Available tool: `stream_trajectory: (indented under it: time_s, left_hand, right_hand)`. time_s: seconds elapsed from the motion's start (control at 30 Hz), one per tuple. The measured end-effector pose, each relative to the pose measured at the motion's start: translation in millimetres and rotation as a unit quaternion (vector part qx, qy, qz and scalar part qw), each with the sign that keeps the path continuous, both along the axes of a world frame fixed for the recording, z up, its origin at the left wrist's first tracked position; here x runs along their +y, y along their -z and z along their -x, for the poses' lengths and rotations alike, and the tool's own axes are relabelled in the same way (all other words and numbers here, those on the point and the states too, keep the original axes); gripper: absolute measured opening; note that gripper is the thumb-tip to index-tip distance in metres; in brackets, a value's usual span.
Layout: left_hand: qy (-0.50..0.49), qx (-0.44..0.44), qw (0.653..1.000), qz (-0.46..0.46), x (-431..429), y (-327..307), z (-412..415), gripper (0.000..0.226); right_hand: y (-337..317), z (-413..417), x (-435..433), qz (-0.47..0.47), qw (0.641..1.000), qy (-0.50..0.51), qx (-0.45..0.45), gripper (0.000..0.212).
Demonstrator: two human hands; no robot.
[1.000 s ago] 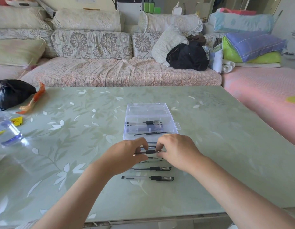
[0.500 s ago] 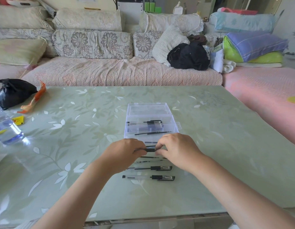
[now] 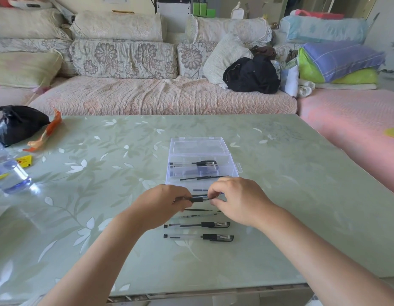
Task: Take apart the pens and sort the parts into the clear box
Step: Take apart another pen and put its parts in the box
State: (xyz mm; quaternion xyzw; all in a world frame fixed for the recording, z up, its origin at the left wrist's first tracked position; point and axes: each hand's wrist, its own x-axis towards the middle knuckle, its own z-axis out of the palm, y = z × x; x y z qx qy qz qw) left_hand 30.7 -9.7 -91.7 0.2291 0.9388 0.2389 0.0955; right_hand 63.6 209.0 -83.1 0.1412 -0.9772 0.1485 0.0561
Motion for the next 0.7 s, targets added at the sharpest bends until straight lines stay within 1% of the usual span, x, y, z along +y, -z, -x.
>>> stream_trajectory:
  time_s: [0.1, 0.3, 0.37, 0.43, 0.5, 0.53, 0.57, 0.63, 0.7]
  left_hand:
    - [-0.015, -0.005, 1.000, -0.003, -5, 0, 2, 0.010]
    - [-0.079, -0.030, 0.996, -0.004, -39, -5, 19, 0.010]
    - [-0.098, -0.020, 0.995, 0.026, -50, -7, 22, 0.011]
    - [-0.124, -0.010, 0.989, 0.076, -58, -8, 25, 0.007]
    - [-0.160, 0.026, 0.979, 0.125, -62, -7, 26, 0.004]
    - [-0.175, 0.056, 0.974, 0.131, -62, -6, 26, 0.005]
    - [-0.185, 0.085, 0.971, 0.121, -59, -6, 26, 0.005]
    - [-0.182, 0.123, 0.974, 0.061, -45, -7, 20, 0.005]
    - [-0.131, 0.126, 0.983, -0.008, -26, -7, 11, 0.008]
  right_hand:
    - [0, 1, 1, -0.002, 1.000, 0.009, -0.004, 0.008]
    - [-3, 4, 12, -0.009, 0.999, 0.052, -0.011, 0.010]
    - [-5, 4, 15, -0.013, 0.998, 0.062, -0.016, 0.010]
    - [-6, 4, 18, -0.018, 0.997, 0.070, -0.023, 0.010]
    - [-7, 4, 18, -0.020, 0.997, 0.076, -0.029, 0.011]
    - [-7, 5, 18, -0.021, 0.996, 0.077, -0.031, 0.011]
    - [-7, 5, 17, -0.021, 0.996, 0.078, -0.034, 0.012]
    - [-6, 4, 16, -0.022, 0.996, 0.078, -0.037, 0.013]
    - [-6, 4, 15, -0.020, 0.996, 0.076, -0.037, 0.014]
